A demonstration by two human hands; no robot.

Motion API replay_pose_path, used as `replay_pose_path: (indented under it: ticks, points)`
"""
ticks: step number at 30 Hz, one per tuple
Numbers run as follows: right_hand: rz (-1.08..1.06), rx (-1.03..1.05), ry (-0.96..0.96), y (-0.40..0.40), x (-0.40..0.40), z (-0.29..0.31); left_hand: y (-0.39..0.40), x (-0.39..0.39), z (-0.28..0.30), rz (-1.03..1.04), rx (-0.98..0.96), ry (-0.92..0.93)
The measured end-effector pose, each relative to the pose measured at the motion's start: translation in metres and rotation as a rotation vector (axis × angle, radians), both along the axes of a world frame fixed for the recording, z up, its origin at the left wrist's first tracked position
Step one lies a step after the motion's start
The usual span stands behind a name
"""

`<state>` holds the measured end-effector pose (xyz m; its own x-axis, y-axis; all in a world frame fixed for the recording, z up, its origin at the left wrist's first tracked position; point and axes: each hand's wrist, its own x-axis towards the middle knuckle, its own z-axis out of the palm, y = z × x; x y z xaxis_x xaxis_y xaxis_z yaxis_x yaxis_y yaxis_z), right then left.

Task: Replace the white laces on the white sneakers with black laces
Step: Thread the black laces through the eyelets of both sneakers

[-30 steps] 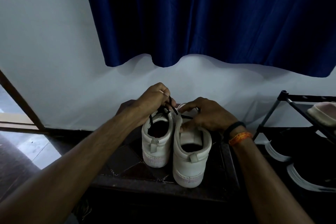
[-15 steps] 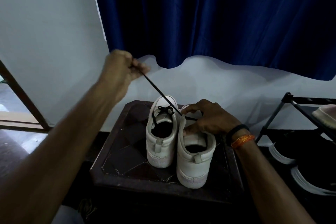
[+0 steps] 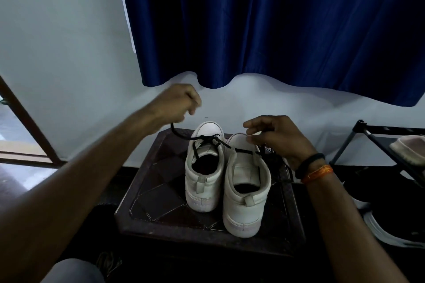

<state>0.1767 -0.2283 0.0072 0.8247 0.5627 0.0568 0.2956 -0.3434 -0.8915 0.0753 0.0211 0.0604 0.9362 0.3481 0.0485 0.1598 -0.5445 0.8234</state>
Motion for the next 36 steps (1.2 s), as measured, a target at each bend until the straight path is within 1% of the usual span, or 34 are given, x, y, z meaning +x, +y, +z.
replay_pose_path:
  ticks: [2,4,7,11,14,19,22,28,31,36]
  points:
    - [0.021,0.01,0.004,0.001,-0.001,0.003,-0.014,0.01,-0.009,-0.136,0.152,0.047]
    - [0.04,-0.026,-0.021,0.004,-0.004,0.004,-0.026,0.019,-0.016,-0.264,0.321,0.104]
    - [0.054,-0.119,-0.091,0.009,-0.01,0.004,-0.042,0.032,-0.022,-0.376,0.505,0.219]
    - [-0.001,-0.302,-0.227,0.014,-0.015,-0.005,-0.056,0.042,-0.025,-0.433,0.637,0.277]
    - [-0.014,-0.35,-0.206,0.013,-0.017,-0.007,-0.059,0.043,-0.022,-0.478,0.678,0.318]
    - [0.008,-0.377,-0.199,0.012,-0.016,-0.004,-0.056,0.04,-0.018,-0.49,0.629,0.403]
    - [0.006,-0.409,-0.191,0.015,-0.019,-0.006,-0.057,0.04,-0.017,-0.443,0.617,0.36]
    - [-0.013,-0.465,-0.215,0.02,-0.022,-0.007,-0.049,0.037,-0.017,-0.276,0.529,0.272]
    - [-0.016,-0.482,-0.239,0.02,-0.022,-0.009,-0.038,0.034,-0.004,-0.146,0.457,0.176]
    - [-0.039,-0.487,-0.26,0.021,-0.024,-0.011,-0.009,0.026,0.032,0.097,0.229,-0.043]
